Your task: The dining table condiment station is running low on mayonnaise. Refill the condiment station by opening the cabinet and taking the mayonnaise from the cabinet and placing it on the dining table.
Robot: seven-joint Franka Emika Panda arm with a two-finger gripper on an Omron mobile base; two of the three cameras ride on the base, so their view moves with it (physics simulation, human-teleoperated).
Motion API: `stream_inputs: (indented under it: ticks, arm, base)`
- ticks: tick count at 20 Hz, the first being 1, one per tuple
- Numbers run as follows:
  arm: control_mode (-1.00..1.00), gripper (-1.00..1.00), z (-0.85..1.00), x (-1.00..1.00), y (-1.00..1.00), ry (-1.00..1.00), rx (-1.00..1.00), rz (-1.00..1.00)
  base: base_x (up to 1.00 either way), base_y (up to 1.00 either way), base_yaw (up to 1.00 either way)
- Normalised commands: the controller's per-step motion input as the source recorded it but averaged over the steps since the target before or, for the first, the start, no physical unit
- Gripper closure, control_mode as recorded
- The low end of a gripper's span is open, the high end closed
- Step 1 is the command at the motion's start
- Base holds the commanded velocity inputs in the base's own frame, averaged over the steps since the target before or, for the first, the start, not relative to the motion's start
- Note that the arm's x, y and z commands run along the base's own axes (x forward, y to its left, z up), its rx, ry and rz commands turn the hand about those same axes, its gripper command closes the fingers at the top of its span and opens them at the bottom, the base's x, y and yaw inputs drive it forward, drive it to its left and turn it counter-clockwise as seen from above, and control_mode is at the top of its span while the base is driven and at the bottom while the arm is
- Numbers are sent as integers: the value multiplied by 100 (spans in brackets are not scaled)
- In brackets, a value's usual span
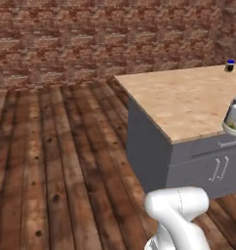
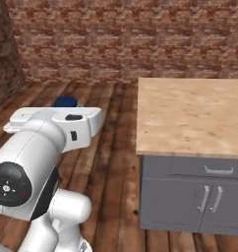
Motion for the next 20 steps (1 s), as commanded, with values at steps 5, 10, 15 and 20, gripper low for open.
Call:
stream_inputs:
  ticks: [5, 10, 15, 20]
  arm:
    - [100, 100, 0, 0, 0, 0, 0, 0]
    - [100, 100, 0, 0, 0, 0, 0, 0]
    - [100, 100, 0, 0, 0, 0, 0, 0]
    - [100, 100, 0, 0, 0, 0, 0, 0]
  base:
    - [99, 100, -24]
    - [50, 100, -27]
    - [71, 100, -31]
    - [99, 100, -37]
